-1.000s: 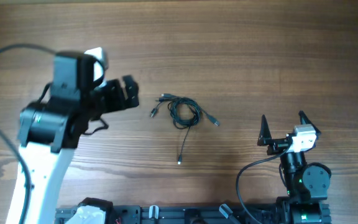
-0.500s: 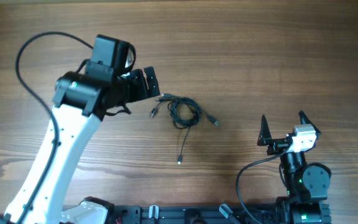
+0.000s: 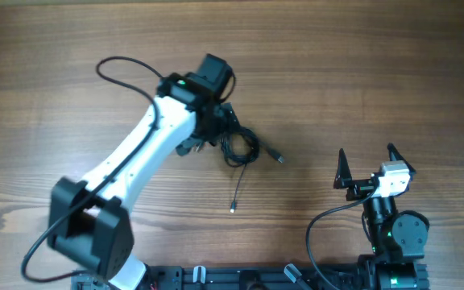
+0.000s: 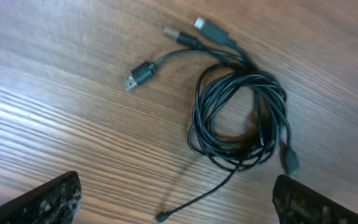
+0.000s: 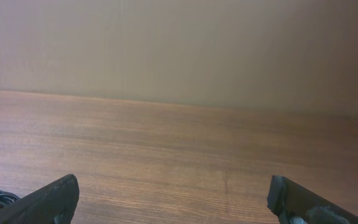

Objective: Untangle cables
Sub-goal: 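Move the left gripper over the black cable bundle and lower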

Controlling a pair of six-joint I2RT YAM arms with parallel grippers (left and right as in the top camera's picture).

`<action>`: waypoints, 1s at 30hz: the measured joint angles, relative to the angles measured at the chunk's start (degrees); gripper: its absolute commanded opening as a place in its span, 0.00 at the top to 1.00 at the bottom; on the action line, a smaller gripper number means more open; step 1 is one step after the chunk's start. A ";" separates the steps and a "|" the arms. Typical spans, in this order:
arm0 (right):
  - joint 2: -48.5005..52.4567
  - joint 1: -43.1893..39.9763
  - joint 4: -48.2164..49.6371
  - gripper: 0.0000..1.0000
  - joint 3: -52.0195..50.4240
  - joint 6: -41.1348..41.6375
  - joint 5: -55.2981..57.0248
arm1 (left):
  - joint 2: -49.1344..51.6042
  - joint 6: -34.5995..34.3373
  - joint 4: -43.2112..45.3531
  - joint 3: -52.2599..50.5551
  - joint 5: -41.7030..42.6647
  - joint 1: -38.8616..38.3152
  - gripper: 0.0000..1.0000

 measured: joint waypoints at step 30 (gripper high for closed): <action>0.00 0.00 0.02 0.00 0.00 0.00 0.00 | 8.02 -30.05 11.67 -8.24 -9.42 -12.31 0.00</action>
